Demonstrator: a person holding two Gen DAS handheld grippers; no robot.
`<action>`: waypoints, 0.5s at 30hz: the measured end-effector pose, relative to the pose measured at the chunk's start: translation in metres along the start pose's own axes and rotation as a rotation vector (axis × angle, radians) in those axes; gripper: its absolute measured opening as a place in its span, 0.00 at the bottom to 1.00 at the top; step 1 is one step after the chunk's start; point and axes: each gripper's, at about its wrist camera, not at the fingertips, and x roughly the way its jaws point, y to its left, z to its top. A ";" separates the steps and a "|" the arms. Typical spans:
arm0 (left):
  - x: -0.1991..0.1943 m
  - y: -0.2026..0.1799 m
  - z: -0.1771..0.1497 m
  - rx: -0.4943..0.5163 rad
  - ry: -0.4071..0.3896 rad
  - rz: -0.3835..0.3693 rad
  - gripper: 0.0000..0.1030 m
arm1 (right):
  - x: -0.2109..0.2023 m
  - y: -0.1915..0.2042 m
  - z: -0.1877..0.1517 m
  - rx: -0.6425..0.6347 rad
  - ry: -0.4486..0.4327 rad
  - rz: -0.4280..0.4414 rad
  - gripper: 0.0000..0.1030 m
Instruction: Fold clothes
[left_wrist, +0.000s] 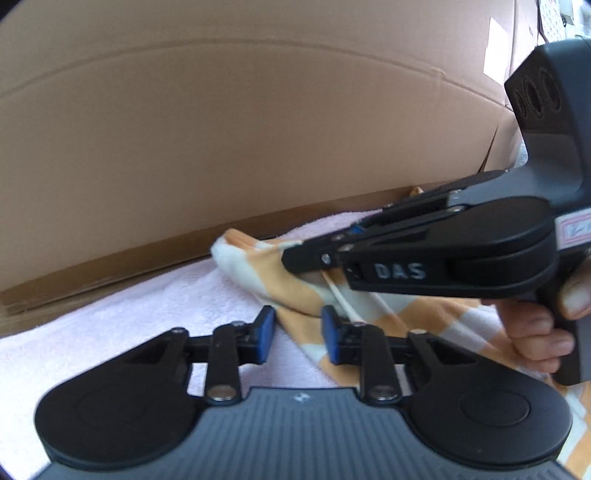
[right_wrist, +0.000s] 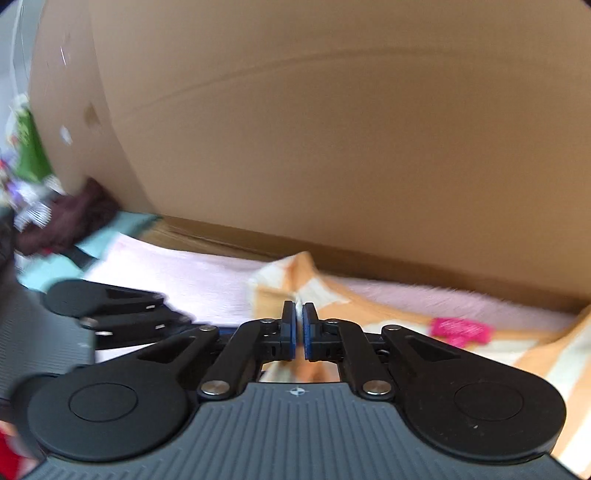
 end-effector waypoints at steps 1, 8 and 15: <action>0.000 -0.001 0.000 0.004 0.000 0.003 0.22 | -0.001 0.000 -0.001 0.001 -0.011 -0.021 0.05; -0.003 -0.001 0.001 -0.007 -0.002 0.018 0.17 | 0.001 -0.021 -0.008 0.132 -0.012 -0.014 0.03; -0.012 0.007 0.002 -0.098 -0.014 0.068 0.33 | -0.010 -0.029 -0.004 0.181 -0.075 -0.073 0.03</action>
